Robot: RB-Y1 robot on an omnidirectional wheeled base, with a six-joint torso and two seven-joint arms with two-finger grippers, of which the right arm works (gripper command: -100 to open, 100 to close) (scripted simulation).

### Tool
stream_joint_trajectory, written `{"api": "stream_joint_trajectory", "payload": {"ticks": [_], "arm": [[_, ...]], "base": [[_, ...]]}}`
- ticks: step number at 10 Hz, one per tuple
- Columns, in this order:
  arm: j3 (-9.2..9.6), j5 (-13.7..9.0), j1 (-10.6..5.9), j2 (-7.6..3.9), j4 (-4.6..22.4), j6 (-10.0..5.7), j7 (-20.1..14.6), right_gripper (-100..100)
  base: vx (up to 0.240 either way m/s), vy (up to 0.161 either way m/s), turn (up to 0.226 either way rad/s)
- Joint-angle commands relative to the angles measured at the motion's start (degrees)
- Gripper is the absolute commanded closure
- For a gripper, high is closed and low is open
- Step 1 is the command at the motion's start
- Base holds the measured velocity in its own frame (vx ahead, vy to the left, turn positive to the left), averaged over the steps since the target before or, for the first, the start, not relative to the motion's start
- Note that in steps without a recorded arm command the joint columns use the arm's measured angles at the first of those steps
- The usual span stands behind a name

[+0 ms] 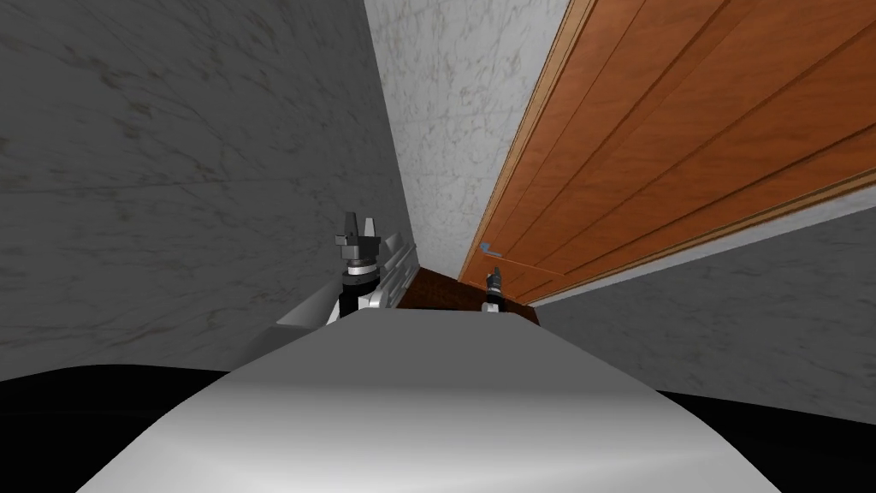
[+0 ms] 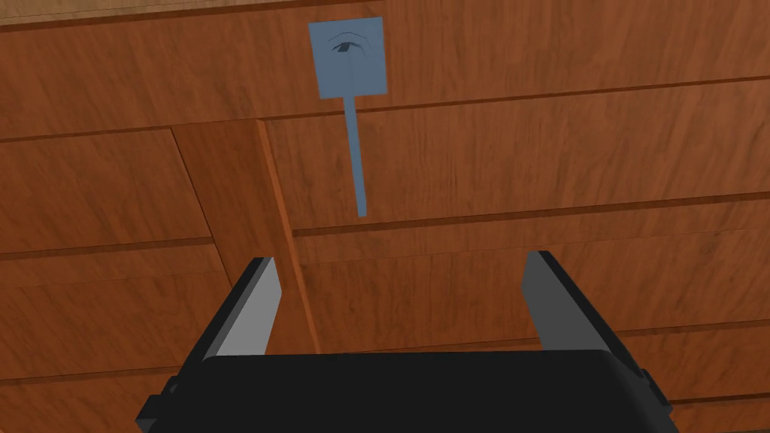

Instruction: Pull the door open

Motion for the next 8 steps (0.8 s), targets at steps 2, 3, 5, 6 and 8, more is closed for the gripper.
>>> {"api": "stream_joint_trajectory", "payload": {"ticks": [2,3,5,6,8], "arm": [[-0.19,-1.21,-0.88,-0.46,2.90,-0.81,0.58,-100],[-0.24,-1.73,-1.41,-0.64,4.47,-1.30,0.82,-100],[-0.32,-2.38,-2.08,-0.86,6.44,-1.91,1.12,-100],[-0.37,-2.85,-2.57,-1.02,7.88,-2.36,1.34,-100],[-0.39,-2.84,-2.42,-0.99,7.52,-2.16,1.42,-100]], "base": [[0.118,-0.029,0.110],[0.110,-0.023,0.104],[0.087,-0.028,0.090],[0.083,-0.018,0.089],[0.051,-0.015,0.027]]}}
